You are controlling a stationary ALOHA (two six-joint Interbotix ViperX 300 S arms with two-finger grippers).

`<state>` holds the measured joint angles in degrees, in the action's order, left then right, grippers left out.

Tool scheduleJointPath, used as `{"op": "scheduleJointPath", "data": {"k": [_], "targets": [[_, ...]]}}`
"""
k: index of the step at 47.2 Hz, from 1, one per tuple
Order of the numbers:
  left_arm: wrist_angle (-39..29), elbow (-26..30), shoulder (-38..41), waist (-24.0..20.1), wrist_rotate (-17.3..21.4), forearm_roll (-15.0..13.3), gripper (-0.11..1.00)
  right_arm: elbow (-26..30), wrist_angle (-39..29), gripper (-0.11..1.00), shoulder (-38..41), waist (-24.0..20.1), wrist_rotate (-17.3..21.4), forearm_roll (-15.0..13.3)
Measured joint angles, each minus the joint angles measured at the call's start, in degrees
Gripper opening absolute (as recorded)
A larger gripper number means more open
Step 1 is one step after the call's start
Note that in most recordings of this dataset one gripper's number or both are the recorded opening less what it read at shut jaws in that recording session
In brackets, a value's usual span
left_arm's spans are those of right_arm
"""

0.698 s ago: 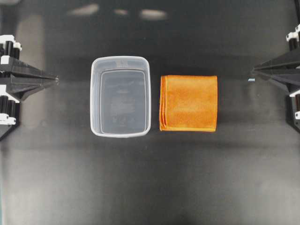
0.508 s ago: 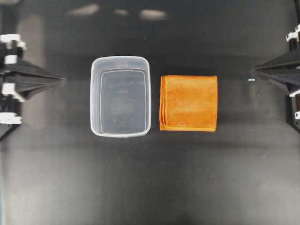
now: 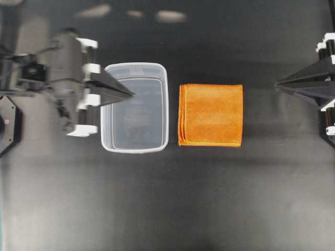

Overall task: Place the orange towel into the container with the left arm.
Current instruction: 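Move the left gripper over the folded orange towel, then lower the left gripper onto the towel's near edge and close it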

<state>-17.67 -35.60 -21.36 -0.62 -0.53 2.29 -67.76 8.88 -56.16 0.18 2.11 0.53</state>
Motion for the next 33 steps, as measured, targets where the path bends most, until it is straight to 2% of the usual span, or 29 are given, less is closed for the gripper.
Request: {"op": "scheduleJointPath", "data": {"k": [3, 6, 10, 13, 19, 23, 33], "targets": [[-2.6, 3.1, 3.3, 0.0, 0.1, 0.0, 0.01, -0.1, 0.0, 0.25, -0.5, -0.1, 0.2, 0.0], [-5.2, 6.3, 6.2, -0.1, 0.1, 0.0, 0.04, -0.1, -0.2, 0.43, -1.1, -0.1, 0.3, 0.1], [-8.7, 10.6, 10.2, -0.6, 0.1, 0.0, 0.17, -0.4, -0.4, 0.66, -1.9, 0.0, 0.3, 0.1], [-10.8, 13.2, 12.6, -1.0, 0.1, 0.0, 0.3, -0.6, -0.5, 0.78, -2.4, 0.0, 0.3, 0.1], [-14.6, 19.2, 17.9, -1.3, 0.2, 0.0, 0.67, -0.7, -2.8, 0.79, -2.6, 0.0, 0.2, 0.2], [-16.7, 22.9, 21.8, -1.3, 0.3, 0.1, 0.85, -0.7, -6.2, 0.78, -3.0, 0.0, 0.2, 0.2], [-22.0, 32.8, 32.1, -1.2, 2.8, 0.1, 0.86, -0.6, -16.5, 0.77, -4.4, 0.0, 0.8, 0.3]]}}
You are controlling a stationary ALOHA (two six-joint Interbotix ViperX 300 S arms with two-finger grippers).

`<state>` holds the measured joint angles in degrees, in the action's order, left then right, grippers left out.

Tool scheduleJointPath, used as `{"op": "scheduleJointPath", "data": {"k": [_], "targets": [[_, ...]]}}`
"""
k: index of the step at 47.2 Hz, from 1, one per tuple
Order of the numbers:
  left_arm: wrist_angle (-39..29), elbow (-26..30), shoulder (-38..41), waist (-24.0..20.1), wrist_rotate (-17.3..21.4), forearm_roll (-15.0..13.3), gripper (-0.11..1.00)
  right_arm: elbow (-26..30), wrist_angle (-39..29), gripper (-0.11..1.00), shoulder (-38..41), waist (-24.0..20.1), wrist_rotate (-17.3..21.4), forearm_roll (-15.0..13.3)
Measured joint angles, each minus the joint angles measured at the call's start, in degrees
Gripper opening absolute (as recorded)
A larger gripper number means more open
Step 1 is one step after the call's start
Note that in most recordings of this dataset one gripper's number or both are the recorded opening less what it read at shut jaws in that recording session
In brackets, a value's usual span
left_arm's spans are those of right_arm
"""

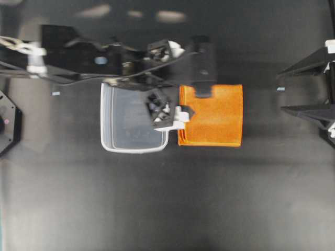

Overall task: Place the orange towel into the container with the left arm.
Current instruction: 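Lower the left gripper onto the towel's near edge and close it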

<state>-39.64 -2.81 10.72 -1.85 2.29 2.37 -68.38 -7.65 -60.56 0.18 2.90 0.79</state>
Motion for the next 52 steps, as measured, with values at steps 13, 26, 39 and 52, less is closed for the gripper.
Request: {"op": "scheduleJointPath", "data": {"k": [13, 26, 39, 52], "targets": [[-3.0, 9.5, 11.0, 0.2, 6.2, 0.0, 0.86, -1.2, -4.3, 0.77, -4.8, 0.0, 1.9, 0.0], [-3.1, 12.5, 19.4, 0.1, 6.3, 0.0, 0.86, -2.4, -4.5, 0.77, -6.9, 0.1, 2.5, 0.0], [-2.6, 12.5, 23.6, 0.4, 6.2, 0.0, 0.89, -2.5, -2.3, 0.77, -7.1, 0.0, 2.5, 0.0], [-2.1, 12.3, 24.2, 0.5, 6.4, 0.0, 0.89, -2.7, -1.1, 0.77, -7.4, 0.1, 2.5, 0.1]]}}
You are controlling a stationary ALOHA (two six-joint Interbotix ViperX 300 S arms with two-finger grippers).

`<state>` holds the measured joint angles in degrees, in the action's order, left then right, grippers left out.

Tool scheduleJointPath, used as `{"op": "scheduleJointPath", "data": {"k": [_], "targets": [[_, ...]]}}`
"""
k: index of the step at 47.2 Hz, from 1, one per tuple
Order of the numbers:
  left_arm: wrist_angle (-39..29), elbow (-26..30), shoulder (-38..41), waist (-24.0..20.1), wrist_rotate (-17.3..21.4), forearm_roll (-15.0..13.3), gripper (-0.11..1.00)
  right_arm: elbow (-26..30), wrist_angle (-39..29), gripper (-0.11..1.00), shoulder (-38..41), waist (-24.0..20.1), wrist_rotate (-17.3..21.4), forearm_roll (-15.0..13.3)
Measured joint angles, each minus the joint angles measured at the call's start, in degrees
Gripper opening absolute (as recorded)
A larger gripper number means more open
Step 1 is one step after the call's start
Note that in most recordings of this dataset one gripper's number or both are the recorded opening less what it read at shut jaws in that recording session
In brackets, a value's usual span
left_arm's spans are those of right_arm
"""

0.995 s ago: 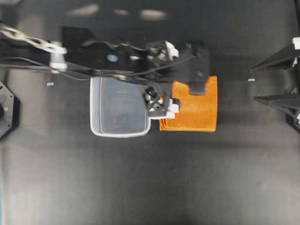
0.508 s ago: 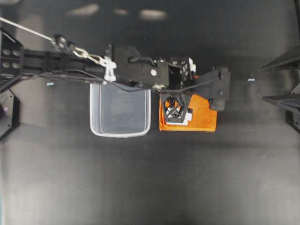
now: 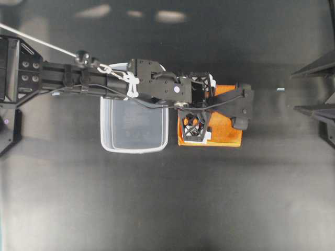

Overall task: Place the orange towel into the container with the left arm.
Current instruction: 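Lower the left gripper onto the towel's near edge and close it, then lift the gripped orange towel up off the table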

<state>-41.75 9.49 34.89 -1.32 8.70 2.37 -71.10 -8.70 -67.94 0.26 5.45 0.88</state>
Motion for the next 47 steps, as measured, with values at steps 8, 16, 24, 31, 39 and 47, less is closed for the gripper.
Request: {"op": "scheduleJointPath", "data": {"k": [8, 16, 24, 31, 39, 47], "targets": [[0.4, -0.5, -0.1, 0.1, -0.1, 0.0, 0.81, 0.0, 0.3, 0.77, -0.2, 0.0, 0.0, -0.1], [0.3, -0.5, -0.3, 1.3, 0.0, 0.0, 0.37, -0.1, 0.4, 0.77, -0.4, 0.0, -0.1, -0.1], [0.3, -0.2, -0.6, 2.2, 0.4, 0.0, 0.06, 0.0, 0.7, 0.77, -0.8, -0.1, -0.4, -0.1], [-0.1, 0.5, -1.8, 1.6, 0.3, 0.0, 0.06, 0.0, 0.7, 0.77, -1.1, -0.1, -0.4, -0.1], [-1.7, 3.0, -6.7, 1.3, 0.3, 0.0, 0.06, 0.0, 0.7, 0.77, -1.2, -0.2, -0.4, -0.1], [-5.5, 3.2, -14.4, 1.4, 0.3, 0.1, 0.06, -0.1, 0.7, 0.77, -1.2, -0.2, -0.4, -0.1]]}}
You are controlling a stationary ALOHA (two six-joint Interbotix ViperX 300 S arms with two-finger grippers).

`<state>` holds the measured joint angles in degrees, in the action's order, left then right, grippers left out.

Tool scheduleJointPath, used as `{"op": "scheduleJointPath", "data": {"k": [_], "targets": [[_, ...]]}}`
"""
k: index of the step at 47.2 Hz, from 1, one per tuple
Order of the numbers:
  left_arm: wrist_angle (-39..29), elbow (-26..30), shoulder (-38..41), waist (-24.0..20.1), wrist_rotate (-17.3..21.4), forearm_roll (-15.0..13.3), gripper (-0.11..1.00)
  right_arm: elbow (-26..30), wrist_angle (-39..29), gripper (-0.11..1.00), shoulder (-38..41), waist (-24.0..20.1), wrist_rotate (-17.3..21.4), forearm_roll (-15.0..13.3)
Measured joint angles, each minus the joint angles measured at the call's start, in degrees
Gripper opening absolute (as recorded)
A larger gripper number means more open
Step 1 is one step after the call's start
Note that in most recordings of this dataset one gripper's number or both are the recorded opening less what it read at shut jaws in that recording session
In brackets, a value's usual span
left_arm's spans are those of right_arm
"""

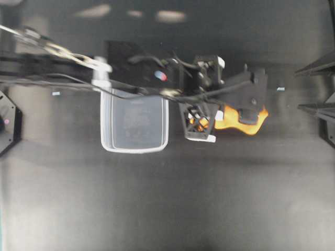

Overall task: Place the orange towel into the container with the left arm.
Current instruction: 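Lift the gripped orange towel up off the table, then carry the hanging towel left over the clear container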

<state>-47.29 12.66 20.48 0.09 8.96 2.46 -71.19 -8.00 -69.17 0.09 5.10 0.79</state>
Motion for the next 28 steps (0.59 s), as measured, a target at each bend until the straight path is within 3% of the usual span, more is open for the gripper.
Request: {"op": "scheduleJointPath", "data": {"k": [11, 28], "targets": [[-5.8, -8.4, -12.0, -1.3, -0.1, 0.0, 0.06, 0.1, 0.0, 0.77, -0.1, 0.0, 0.0, 0.1], [-6.3, -27.4, -25.8, -1.1, -0.6, 0.0, 0.06, 0.1, 0.4, 0.77, -0.2, 0.0, 0.0, 0.0]]}}
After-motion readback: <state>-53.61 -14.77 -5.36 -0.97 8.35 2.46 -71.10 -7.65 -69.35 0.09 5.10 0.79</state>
